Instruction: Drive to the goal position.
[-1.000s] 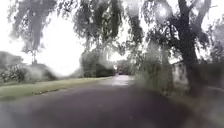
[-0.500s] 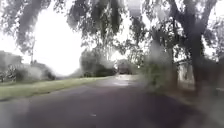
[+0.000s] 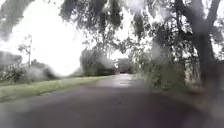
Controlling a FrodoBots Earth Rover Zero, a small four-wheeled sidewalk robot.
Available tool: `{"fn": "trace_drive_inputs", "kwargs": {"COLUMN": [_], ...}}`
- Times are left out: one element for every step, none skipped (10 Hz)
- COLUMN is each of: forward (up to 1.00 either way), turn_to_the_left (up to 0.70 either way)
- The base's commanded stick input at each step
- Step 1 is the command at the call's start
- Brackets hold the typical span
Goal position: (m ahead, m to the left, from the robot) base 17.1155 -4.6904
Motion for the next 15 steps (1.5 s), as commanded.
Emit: {"fn": "trace_drive_inputs", "kwargs": {"forward": [0.85,0.85,0.85,0.85,0.85,0.85,0.85,0.85,0.85,0.85,0.85,0.85,0.85,0.85,0.85], "turn_to_the_left": [0.0,0.0,0.0,0.0,0.0,0.0,0.0,0.0,0.0,0.0,0.0,0.0,0.0,0.0,0.0]}}
